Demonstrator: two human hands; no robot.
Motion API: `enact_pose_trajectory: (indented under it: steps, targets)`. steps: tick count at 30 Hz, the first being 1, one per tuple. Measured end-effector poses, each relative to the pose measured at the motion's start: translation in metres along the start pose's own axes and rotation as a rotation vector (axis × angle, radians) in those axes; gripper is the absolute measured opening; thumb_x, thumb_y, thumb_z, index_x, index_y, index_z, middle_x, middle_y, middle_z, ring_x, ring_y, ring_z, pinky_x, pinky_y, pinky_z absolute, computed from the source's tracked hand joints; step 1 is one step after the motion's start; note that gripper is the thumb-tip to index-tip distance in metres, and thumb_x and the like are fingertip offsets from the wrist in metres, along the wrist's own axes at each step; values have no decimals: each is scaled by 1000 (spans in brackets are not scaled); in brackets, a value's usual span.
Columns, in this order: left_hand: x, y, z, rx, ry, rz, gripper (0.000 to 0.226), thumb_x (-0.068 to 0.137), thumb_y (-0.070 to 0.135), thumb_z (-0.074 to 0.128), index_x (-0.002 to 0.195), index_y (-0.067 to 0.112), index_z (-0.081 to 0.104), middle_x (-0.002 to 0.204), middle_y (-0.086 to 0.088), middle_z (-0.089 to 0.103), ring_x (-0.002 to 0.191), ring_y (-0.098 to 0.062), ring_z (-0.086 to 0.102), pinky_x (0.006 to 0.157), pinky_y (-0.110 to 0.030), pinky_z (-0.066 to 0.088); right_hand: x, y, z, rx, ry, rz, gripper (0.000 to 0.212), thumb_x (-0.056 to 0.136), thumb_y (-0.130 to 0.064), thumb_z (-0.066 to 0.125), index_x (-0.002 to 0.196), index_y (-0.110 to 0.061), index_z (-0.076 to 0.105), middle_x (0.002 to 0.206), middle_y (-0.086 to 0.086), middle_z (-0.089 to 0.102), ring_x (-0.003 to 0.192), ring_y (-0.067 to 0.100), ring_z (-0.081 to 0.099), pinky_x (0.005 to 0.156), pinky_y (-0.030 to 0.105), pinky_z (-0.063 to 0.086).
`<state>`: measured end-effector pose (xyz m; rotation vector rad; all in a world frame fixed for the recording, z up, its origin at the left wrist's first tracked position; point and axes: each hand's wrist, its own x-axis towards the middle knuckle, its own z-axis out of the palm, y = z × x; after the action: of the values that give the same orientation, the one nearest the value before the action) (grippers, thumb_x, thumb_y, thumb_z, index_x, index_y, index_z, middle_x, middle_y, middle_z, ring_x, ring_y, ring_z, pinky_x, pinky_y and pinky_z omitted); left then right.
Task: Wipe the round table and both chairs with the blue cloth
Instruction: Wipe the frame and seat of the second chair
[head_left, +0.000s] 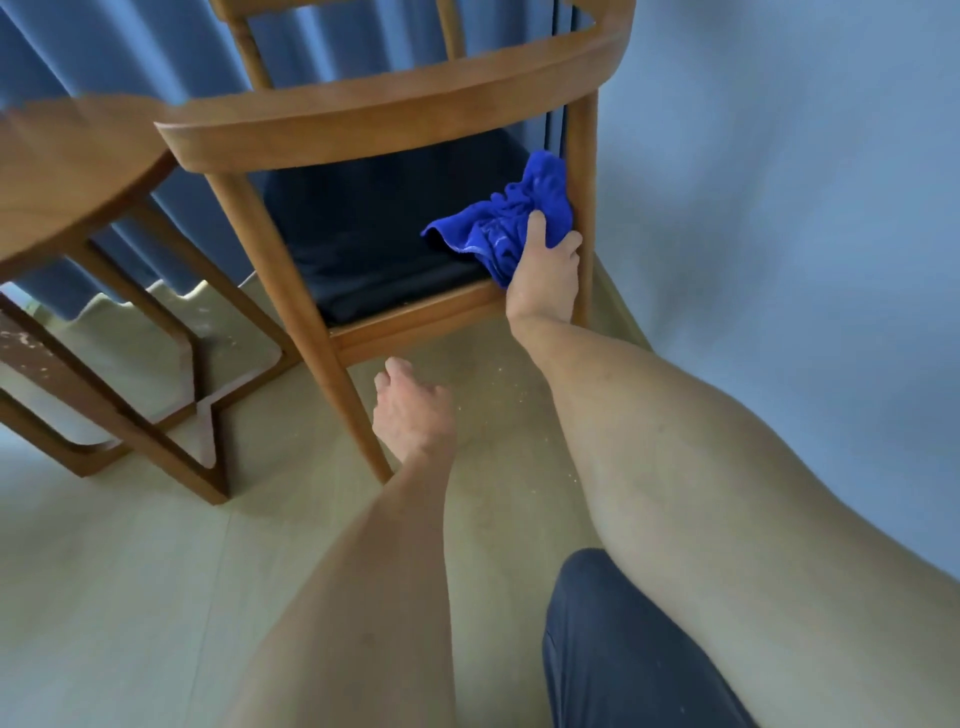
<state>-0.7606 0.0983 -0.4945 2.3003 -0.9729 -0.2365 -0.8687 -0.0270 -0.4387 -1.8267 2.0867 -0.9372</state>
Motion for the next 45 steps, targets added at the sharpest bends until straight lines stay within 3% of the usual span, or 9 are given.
enact_pose_trajectory:
  steps: [6, 11, 15, 19, 24, 28, 33, 40, 45]
  targets:
    - [1, -28, -29, 9, 58, -108, 25, 87, 8, 52, 110, 16, 50, 109, -8, 56, 93, -31, 62, 80, -39, 47, -11, -15, -2, -92, 2, -335, 56, 99, -21, 56, 150, -20, 33, 133, 20, 43, 113, 34, 49, 93, 41, 47]
    - [22, -25, -56, 20, -32, -232, 33, 88, 18, 54, 120, 12, 49, 115, -11, 56, 102, -34, 61, 86, -41, 47, -23, -90, 15, -98, -227, -765, 54, 96, -15, 54, 147, -30, 42, 140, 9, 44, 116, 31, 53, 97, 42, 44]
    - [34, -29, -56, 28, -150, -315, 38, 90, 23, 55, 125, 13, 45, 117, -11, 56, 102, -32, 62, 88, -41, 49, -16, -125, 27, -154, -375, -856, 57, 97, -8, 50, 147, -34, 40, 152, 10, 37, 116, 33, 54, 99, 43, 45]
    - [57, -27, -48, -8, -169, -399, 36, 89, 24, 55, 120, 8, 47, 121, -14, 58, 109, -35, 60, 92, -41, 48, 8, -130, 31, -129, -442, -895, 52, 95, -21, 55, 145, -34, 45, 136, 10, 50, 112, 36, 56, 98, 44, 45]
    - [74, -30, -45, -19, -181, -490, 34, 88, 28, 55, 115, 8, 57, 117, -13, 64, 109, -34, 62, 91, -38, 49, 17, -159, 50, -35, -486, -845, 55, 86, -36, 60, 141, -31, 50, 120, 10, 55, 112, 32, 54, 97, 43, 45]
    - [69, -44, -40, 86, -270, -450, 31, 89, 29, 55, 113, 11, 63, 112, -10, 67, 102, -32, 65, 88, -37, 54, -6, -176, 74, 92, -344, -679, 47, 82, -44, 60, 127, -31, 61, 114, 9, 55, 106, 30, 52, 88, 39, 45]
    - [59, -40, -39, 159, -259, -418, 27, 88, 23, 53, 110, 13, 64, 103, -8, 67, 91, -29, 65, 78, -33, 53, -18, -164, 71, 180, -348, -606, 36, 84, -28, 59, 120, -23, 59, 118, 7, 49, 109, 26, 46, 74, 35, 45]
    - [46, -7, -35, 240, -244, -340, 24, 85, 24, 54, 104, 14, 66, 108, -6, 66, 99, -28, 64, 72, -29, 41, -20, -114, 47, 172, -171, -500, 36, 87, -12, 58, 123, -12, 53, 123, 13, 44, 110, 29, 42, 82, 38, 50]
    - [53, 23, -34, 223, -189, -257, 28, 87, 25, 51, 109, 14, 64, 114, -8, 64, 104, -31, 63, 81, -32, 45, 9, -57, 23, 165, 6, -270, 35, 85, -7, 57, 119, -10, 53, 134, 18, 42, 119, 33, 42, 89, 41, 51]
